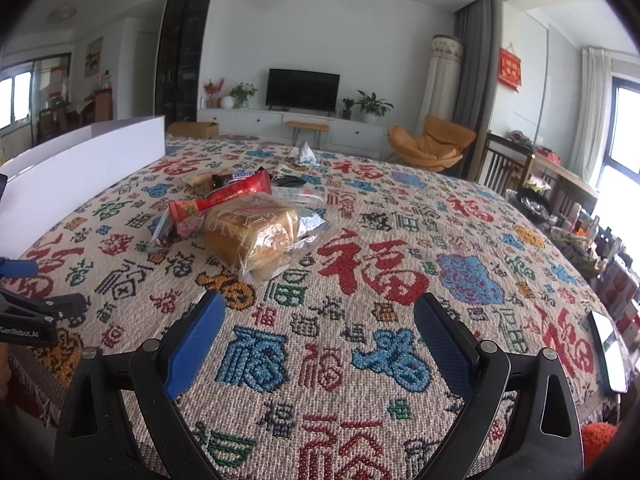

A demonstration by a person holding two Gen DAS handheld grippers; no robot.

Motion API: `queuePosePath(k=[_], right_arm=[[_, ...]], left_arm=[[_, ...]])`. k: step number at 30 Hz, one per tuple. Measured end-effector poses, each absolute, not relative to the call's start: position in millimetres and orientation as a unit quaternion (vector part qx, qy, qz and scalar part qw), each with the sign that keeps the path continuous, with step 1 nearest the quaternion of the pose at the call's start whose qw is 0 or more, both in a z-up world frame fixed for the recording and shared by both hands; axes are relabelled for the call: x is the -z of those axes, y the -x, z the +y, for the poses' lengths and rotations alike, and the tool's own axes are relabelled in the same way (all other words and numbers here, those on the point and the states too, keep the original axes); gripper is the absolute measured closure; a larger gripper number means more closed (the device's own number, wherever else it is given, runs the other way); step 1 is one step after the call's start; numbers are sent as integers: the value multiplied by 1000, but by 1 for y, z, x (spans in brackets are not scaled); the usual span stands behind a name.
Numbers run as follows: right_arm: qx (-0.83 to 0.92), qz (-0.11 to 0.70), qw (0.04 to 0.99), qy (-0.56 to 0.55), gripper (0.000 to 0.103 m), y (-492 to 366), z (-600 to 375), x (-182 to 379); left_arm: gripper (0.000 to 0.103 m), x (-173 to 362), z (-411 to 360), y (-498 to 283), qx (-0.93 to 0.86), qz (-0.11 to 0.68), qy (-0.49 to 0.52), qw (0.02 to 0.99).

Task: Organize snacks
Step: 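Move the left tool toward the snack pile on the cloth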

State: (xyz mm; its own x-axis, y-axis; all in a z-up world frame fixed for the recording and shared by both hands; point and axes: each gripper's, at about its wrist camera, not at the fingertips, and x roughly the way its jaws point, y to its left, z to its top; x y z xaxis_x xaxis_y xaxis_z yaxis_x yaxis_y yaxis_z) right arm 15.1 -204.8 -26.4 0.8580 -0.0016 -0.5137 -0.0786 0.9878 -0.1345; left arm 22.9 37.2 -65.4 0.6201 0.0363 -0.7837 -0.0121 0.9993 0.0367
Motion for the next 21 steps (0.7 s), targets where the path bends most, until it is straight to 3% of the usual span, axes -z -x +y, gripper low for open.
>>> queuePosePath(k=[21], right_arm=[[-27,291,952,87,6,-20,-202,37]], left_arm=[[0,69,41,-26,-4,439,1,898]])
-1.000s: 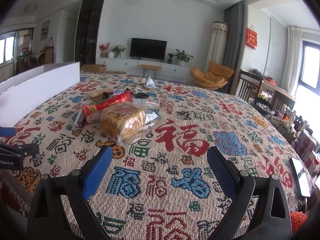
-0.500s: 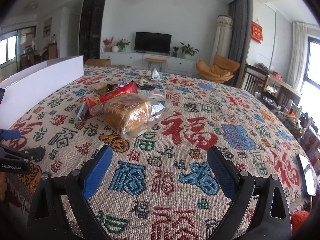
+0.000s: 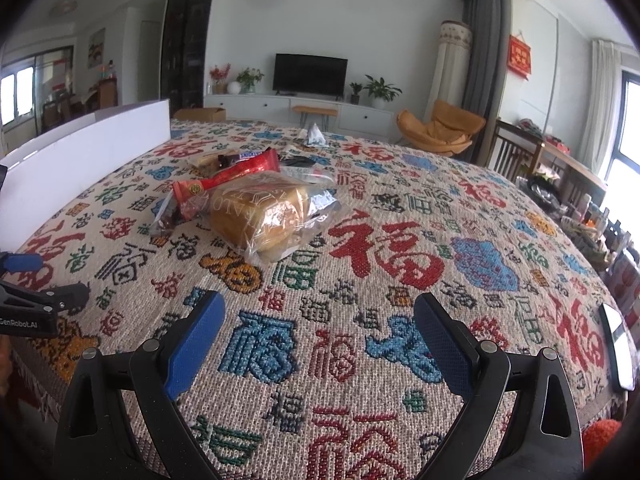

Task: Organize snacks
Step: 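Move the left tool toward the snack pile on the cloth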

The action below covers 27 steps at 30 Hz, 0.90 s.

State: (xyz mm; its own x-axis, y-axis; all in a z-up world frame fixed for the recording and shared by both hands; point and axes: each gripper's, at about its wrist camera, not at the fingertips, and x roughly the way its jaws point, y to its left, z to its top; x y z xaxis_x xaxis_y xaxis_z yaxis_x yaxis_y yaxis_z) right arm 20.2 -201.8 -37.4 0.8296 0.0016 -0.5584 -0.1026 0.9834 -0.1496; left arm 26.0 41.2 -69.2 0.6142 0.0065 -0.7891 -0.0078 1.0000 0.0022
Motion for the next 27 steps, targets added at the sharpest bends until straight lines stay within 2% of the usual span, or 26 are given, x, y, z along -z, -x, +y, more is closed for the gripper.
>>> queuePosePath(k=[13,20,27], right_arm=[[-21,299,949,96,6,-23,-204,42],[-13,351,934,68,6,-40,-217,58],[-9,381,923,55,6,-44,-227,65]], left_arm=[[0,70,43,-28,-1,443,-1,896],[0,69,43,-28,0,447,0,894],[0,66,43,-43,14,486,-1,874]])
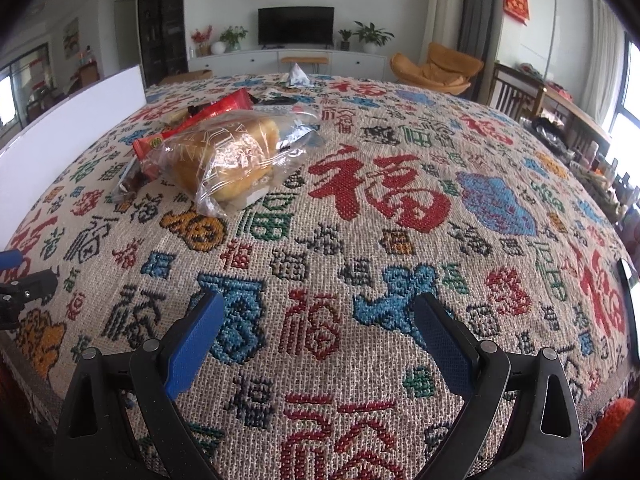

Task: Organize snacks

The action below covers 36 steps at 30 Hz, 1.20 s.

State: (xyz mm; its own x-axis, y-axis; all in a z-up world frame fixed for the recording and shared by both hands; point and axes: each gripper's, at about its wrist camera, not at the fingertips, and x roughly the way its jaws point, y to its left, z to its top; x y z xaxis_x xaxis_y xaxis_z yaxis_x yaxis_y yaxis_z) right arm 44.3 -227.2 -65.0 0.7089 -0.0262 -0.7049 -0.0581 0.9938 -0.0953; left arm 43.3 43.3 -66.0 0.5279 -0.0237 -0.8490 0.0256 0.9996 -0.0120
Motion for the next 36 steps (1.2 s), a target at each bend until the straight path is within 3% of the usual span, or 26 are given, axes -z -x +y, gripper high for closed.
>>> queuePosePath(k=[7,20,36], right_arm=[[-18,403,915,21,6,-48,-234,69],[-25,400,916,13,5,-51,-232,69],[-25,400,916,14,5,-50,-232,69]], left_arm=[[0,49,44,-80,72,507,57,857],[0,52,9,-154,50,508,29,859],[0,54,44,-154,14,513,20,858]])
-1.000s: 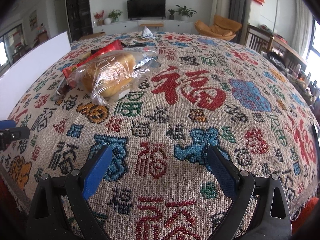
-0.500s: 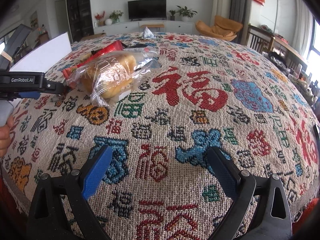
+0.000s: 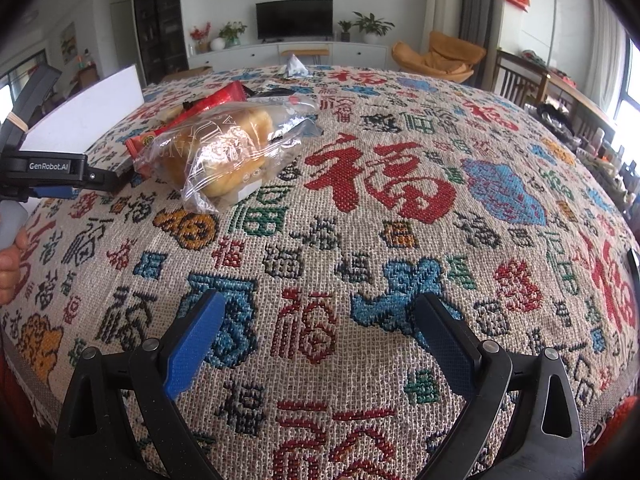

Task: Organize snacks

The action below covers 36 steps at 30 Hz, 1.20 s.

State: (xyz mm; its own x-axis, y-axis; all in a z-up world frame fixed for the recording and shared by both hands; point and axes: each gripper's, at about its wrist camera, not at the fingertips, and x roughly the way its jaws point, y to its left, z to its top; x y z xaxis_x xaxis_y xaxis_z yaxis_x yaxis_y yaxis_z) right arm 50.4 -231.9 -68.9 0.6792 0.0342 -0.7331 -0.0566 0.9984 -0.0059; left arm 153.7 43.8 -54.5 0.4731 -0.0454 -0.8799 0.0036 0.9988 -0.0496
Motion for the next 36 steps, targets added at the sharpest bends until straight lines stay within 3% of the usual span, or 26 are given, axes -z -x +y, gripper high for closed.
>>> queuePosePath(k=[9,15,17,18,20,21,24,29,30,31,32,33,36], right_arm=[[-24,399,916,14,5,-50,-232,69],[-25,399,916,14,5,-50,-232,69],[-25,399,916,14,5,-50,-232,69],[-25,399,916,14,5,-50,-232,69],[-25,399,916,15,5,-50,-232,69],[-25,399,916,14,5,-50,-232,69],[-25,399,916,15,5,-50,-232,69],[-24,399,916,15,5,-50,-233,69],[-24,399,916,15,5,-50,-233,69],[-24,399,916,14,5,-50,-232,69],[-25,399,916,14,5,-50,-232,69],[-25,399,916,14,5,-50,-232,69],[-25,399,917,15,5,-50,-232,69]], left_arm=[[0,39,61,-153,56,496,17,866],[2,52,22,-178,85,505,-86,854],[13,59,20,-183,86,510,-88,851],[26,58,23,-183,100,505,-65,855],[58,54,31,-182,95,497,-41,861],[82,52,36,-182,88,498,-31,862],[84,48,59,-173,67,500,24,863],[79,44,86,-151,21,473,43,880],[61,46,89,-151,22,473,48,879],[28,48,91,-153,22,476,55,878],[15,50,93,-154,20,476,63,877],[5,51,94,-154,20,470,71,879],[5,61,88,-159,18,474,58,879]])
